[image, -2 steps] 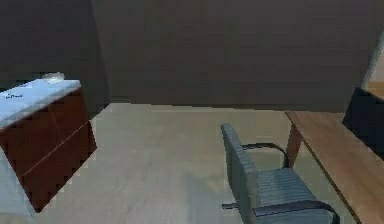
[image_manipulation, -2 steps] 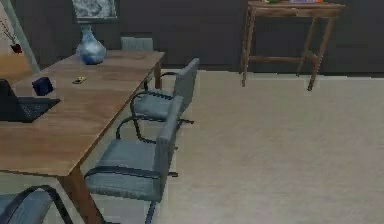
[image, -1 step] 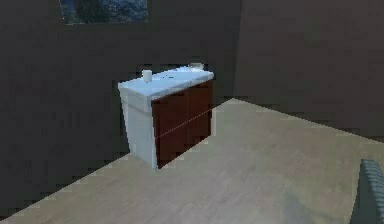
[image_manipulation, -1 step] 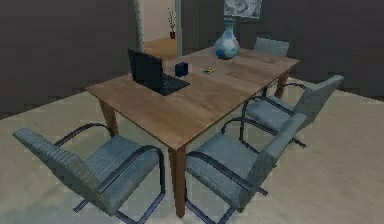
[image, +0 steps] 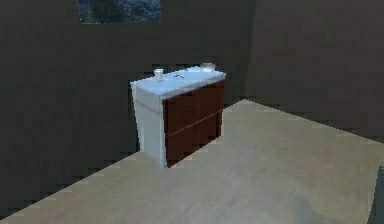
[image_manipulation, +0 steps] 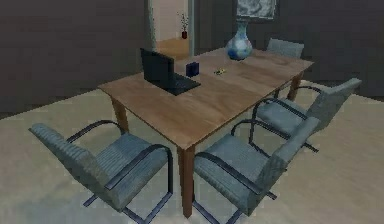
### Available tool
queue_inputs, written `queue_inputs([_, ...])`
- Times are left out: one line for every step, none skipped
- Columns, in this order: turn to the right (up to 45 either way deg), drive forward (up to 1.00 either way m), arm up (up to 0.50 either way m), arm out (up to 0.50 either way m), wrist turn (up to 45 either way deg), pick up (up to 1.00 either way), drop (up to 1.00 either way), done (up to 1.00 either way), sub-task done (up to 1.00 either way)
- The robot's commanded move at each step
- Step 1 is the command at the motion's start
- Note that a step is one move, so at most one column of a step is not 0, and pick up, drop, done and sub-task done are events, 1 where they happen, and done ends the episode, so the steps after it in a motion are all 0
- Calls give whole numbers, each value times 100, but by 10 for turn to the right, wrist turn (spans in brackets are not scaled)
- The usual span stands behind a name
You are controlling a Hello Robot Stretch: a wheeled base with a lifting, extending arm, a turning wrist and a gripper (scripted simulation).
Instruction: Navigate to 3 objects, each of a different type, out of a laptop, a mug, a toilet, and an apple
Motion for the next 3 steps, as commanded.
queue_inputs([0, 100, 0, 0, 0, 0, 0, 0, 0])
queue_inputs([-180, 0, 0, 0, 0, 0, 0, 0, 0])
queue_inputs([0, 0, 0, 0, 0, 0, 0, 100, 0])
